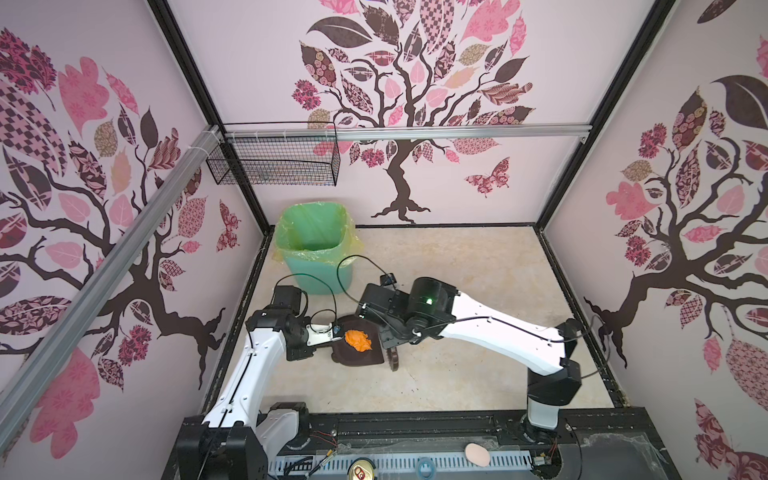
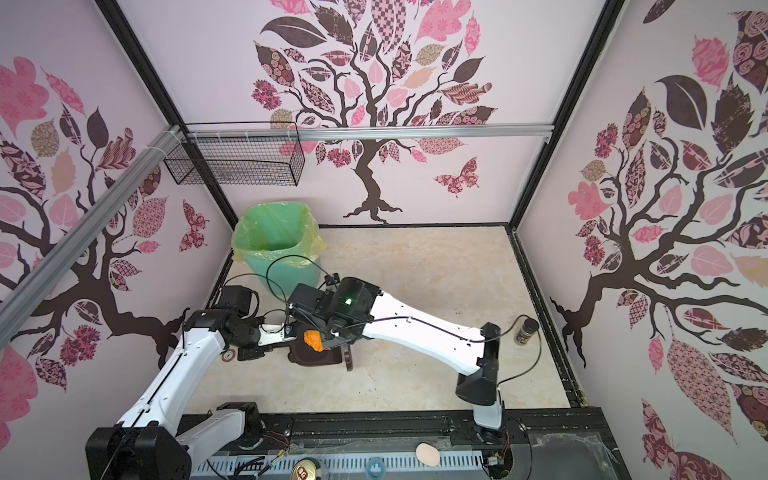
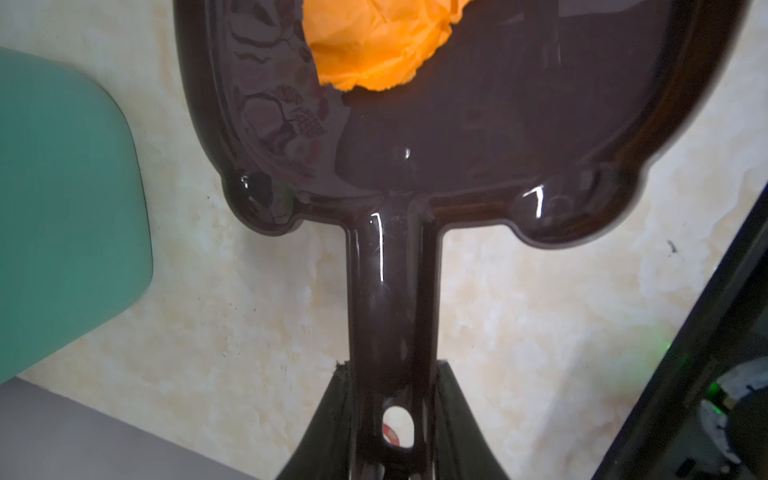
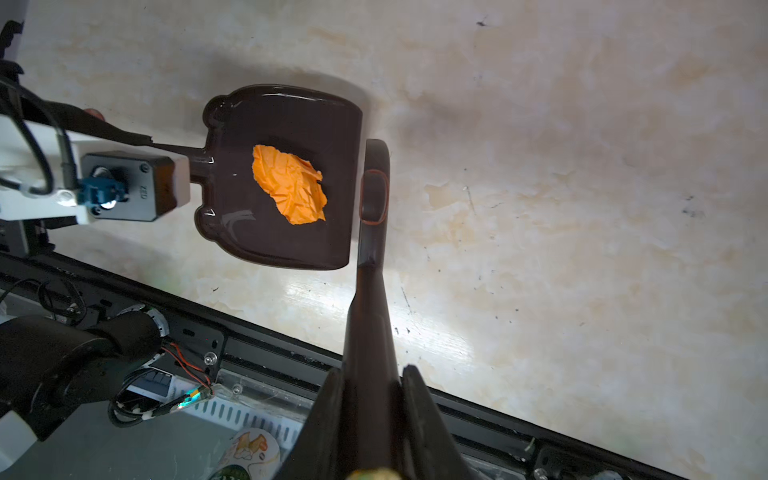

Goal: Sweep away the paper scraps from the table
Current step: 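Sweep the last orange scrap with the right brush onto the dustpan, then lift the dustpan over the green bin with the left gripper while the right draws back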

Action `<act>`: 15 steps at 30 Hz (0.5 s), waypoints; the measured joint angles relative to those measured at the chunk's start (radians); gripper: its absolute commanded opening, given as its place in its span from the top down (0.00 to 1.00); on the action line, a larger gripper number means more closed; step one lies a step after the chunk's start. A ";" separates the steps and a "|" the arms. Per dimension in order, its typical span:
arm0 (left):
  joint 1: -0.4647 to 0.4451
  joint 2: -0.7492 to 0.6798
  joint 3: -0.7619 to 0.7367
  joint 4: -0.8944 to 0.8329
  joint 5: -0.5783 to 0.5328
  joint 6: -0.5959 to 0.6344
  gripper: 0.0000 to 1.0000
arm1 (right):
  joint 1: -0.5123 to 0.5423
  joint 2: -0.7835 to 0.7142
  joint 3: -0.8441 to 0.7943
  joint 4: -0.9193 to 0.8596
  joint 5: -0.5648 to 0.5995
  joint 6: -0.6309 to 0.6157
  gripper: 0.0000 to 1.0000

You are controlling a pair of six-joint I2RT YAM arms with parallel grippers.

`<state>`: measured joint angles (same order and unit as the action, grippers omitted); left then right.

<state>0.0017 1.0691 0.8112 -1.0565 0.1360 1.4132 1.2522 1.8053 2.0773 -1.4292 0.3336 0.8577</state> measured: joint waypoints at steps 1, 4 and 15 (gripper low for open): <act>0.004 -0.003 0.001 -0.003 0.012 -0.004 1.00 | -0.004 -0.039 -0.025 -0.005 0.011 0.006 1.00; 0.029 -0.020 0.002 -0.013 0.058 -0.020 1.00 | -0.021 -0.177 -0.120 -0.010 0.045 0.032 1.00; 0.090 -0.046 0.183 -0.140 0.138 -0.009 1.00 | -0.113 -0.413 -0.449 -0.014 0.078 0.085 1.00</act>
<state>0.0914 1.0233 0.9947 -1.1969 0.2741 1.4040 1.1389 1.3926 1.6279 -1.4433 0.4114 0.9424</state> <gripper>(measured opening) 0.268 0.243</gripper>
